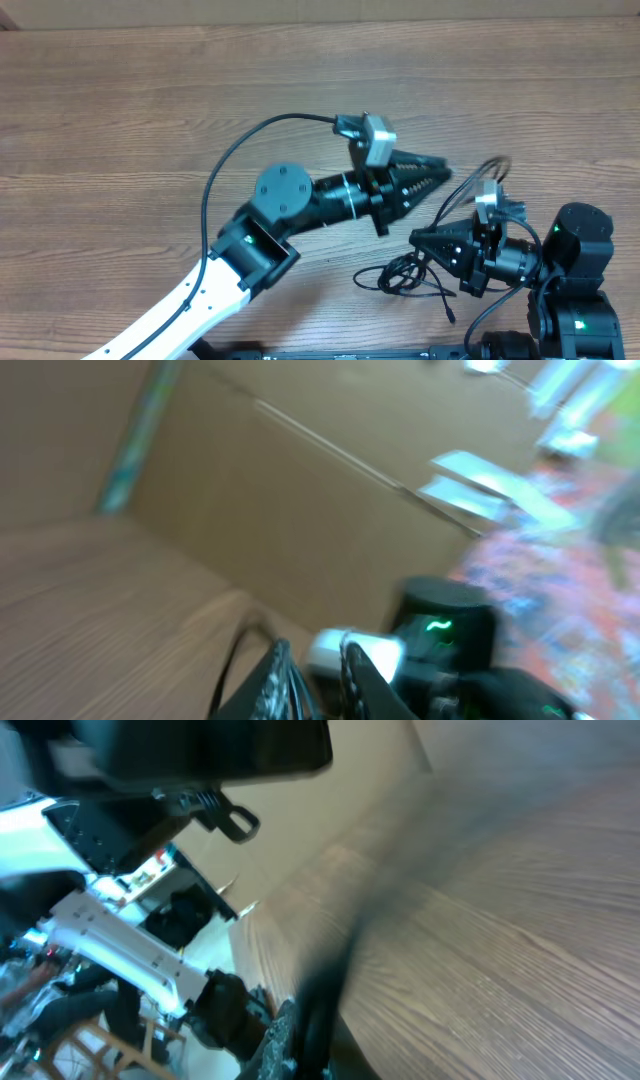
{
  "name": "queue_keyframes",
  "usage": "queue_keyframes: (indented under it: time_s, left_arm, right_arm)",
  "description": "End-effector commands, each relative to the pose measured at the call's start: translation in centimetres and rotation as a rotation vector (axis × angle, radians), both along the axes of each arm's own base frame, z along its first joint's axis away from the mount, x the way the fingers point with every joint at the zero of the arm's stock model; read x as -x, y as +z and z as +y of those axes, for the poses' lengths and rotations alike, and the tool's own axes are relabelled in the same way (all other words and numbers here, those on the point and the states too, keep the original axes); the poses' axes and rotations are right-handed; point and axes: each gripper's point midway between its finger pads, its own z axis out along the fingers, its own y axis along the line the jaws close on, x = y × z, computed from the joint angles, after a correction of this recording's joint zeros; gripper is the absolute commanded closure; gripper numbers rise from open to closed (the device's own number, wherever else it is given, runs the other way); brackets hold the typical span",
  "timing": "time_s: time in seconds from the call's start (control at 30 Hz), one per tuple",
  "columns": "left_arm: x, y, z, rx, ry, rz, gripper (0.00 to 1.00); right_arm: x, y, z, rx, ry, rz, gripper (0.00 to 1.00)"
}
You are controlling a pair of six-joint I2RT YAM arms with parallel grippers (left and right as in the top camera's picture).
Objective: Untangle cables
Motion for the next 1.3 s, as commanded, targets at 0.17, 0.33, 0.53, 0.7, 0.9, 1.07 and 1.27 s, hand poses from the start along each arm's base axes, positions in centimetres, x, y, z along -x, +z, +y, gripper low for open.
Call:
queue_keyframes:
  time_s: [0.17, 0.33, 0.53, 0.7, 0.9, 1.07, 1.27]
  left_arm:
    - [-3.0, -4.6, 2.5, -0.146, 0.061, 0.193, 0.65]
    - [-1.4, -7.9, 2.8, -0.265, -0.028, 0.249, 0.74]
    - [0.3, -12.7, 4.0, -0.457, -0.064, 0.28, 0.61]
    - [1.0, -14.3, 4.6, -0.523, -0.076, 0.302, 0.49]
    - [0.9, -15.2, 5.1, -0.556, -0.048, 0.328, 0.46]
    - [0.9, -15.3, 5.1, -0.559, -0.049, 0.333, 0.45]
    - [1.2, -15.8, 5.3, -0.574, -0.053, 0.353, 0.39]
  right_arm:
    - [-2.5, -0.2, -1.2, -0.024, -0.194, 0.199, 0.96]
    - [-4.6, -1.2, -2.5, -0.047, -0.347, 0.327, 0.96]
    - [-6.0, -0.4, -2.9, -0.128, -0.396, 0.417, 0.96]
    - [-6.2, 2.1, -2.3, -0.201, -0.339, 0.377, 0.96]
    - [-6.0, 4.1, -2.0, -0.261, -0.299, 0.365, 0.96]
    - [-5.5, 5.4, -1.7, -0.292, -0.258, 0.353, 0.96]
    - [-5.4, 6.3, -1.6, -0.322, -0.247, 0.356, 0.96]
